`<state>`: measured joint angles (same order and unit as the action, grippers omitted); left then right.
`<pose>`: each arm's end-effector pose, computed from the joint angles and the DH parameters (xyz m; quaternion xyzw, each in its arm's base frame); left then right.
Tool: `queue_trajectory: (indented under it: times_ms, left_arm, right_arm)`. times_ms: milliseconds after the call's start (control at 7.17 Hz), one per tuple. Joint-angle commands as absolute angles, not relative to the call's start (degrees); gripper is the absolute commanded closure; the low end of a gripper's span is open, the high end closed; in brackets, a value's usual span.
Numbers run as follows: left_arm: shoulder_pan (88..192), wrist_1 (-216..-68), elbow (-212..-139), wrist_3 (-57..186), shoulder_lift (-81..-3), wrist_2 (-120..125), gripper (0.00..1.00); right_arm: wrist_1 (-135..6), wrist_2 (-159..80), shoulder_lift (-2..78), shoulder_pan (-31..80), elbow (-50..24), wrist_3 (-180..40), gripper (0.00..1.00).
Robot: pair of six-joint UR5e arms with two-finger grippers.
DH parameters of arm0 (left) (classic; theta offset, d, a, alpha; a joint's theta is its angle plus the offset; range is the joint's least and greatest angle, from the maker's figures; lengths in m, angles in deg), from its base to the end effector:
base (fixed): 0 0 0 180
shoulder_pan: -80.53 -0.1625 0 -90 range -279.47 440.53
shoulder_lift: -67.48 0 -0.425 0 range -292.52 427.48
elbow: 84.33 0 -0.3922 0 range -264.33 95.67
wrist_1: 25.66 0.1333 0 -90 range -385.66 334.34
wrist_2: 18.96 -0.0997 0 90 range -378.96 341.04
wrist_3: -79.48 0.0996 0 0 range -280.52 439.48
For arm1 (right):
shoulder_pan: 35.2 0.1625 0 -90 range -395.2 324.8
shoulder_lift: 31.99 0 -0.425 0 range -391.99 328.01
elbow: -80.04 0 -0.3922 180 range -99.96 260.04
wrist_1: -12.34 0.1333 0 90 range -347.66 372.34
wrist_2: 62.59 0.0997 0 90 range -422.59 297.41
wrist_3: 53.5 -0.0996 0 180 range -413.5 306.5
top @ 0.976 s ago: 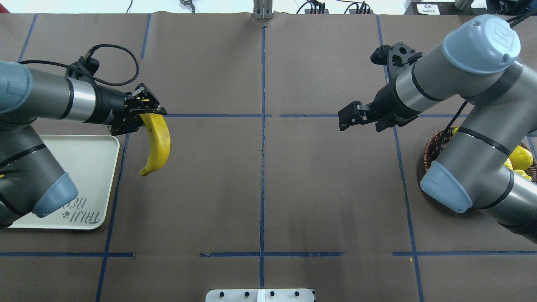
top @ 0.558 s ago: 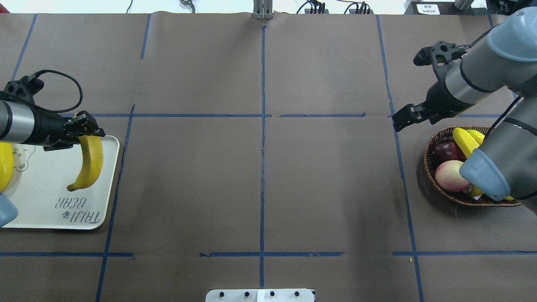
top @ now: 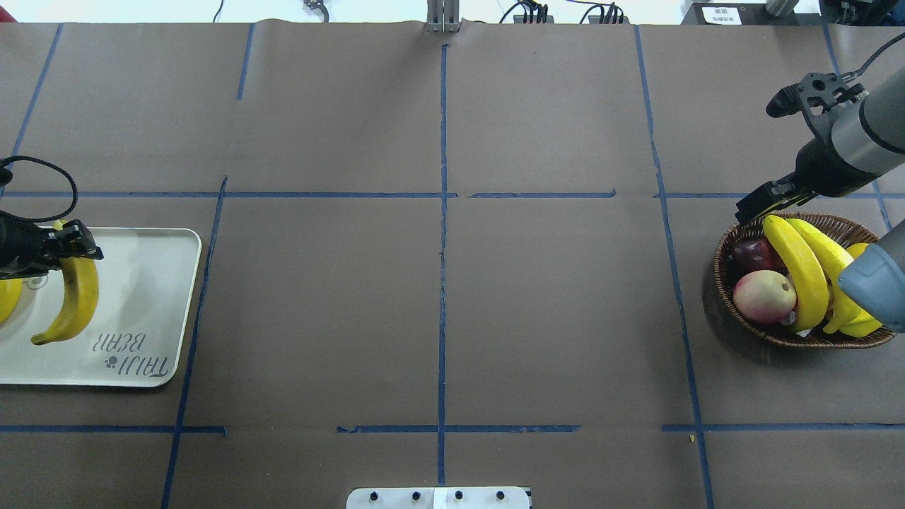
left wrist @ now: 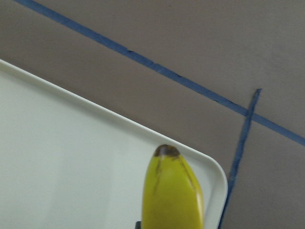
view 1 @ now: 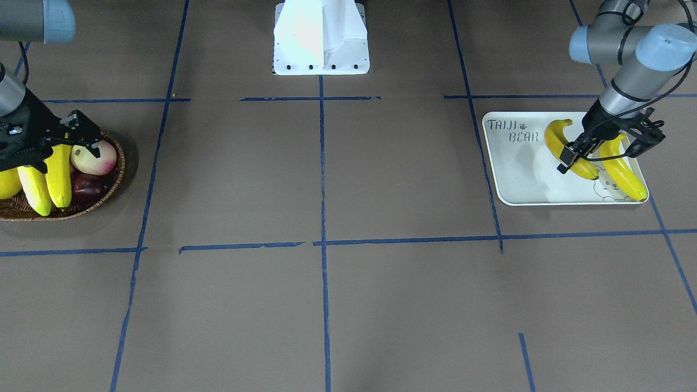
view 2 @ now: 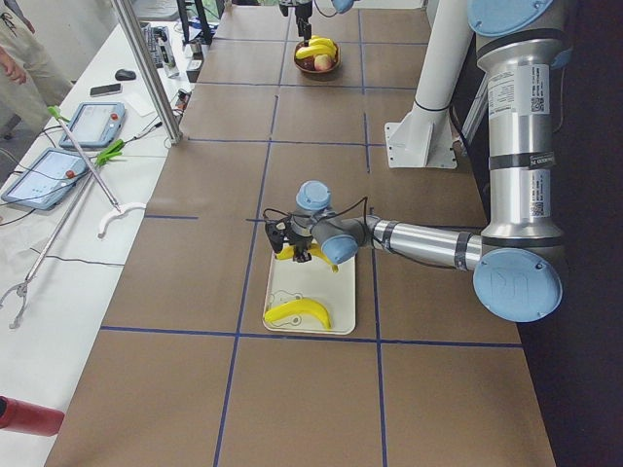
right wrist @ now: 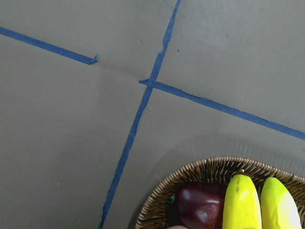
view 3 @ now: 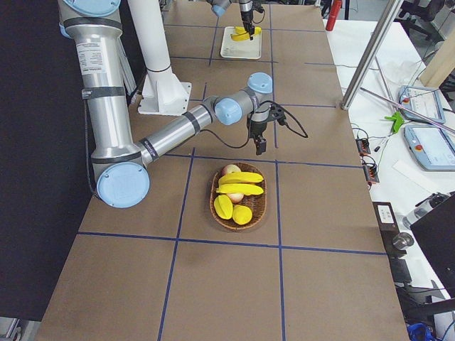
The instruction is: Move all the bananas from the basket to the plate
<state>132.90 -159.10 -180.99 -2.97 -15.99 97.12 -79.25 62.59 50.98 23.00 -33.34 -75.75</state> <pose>0.2208 -0.4330 0.5800 -0.0010 0.4179 -0.2675 0.8682 -0.2078 -0.4793 0.4090 0.0783 -0.3685 -0.1518 0.9138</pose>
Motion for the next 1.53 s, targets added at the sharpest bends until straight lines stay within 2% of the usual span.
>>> queue_trajectory:
  times_ms: [0,139,418,697,976,1395]
  left_arm:
    - [136.06,-159.17,-175.5,-2.09,-16.45,97.05,0.82]
    - [136.69,-159.26,-174.96,0.18,-16.46,97.05,0.7]
    - [139.32,-159.17,-174.6,7.47,-16.02,97.49,0.0]
    - [142.92,-158.47,-175.03,12.99,-16.02,100.71,0.0]
    - [147.15,-157.41,-178.79,11.12,-18.29,109.42,0.0]
    - [145.67,-158.55,-182.77,4.16,-22.26,109.44,0.0]
  right_arm:
    - [-79.15,62.83,51.07,23.07,-33.33,-75.47,0.01]
    - [-79.15,62.83,51.07,23.07,-33.33,-75.47,0.01]
    - [-79.15,62.83,51.07,23.07,-33.42,-75.47,0.01]
    - [-79.06,62.75,51.16,23.16,-33.34,-75.39,0.01]
    - [-78.1,63.18,53.69,23.86,-34.81,-75.12,0.01]
    - [-63.9,63.19,66.76,24.56,-35.01,-74.24,0.01]
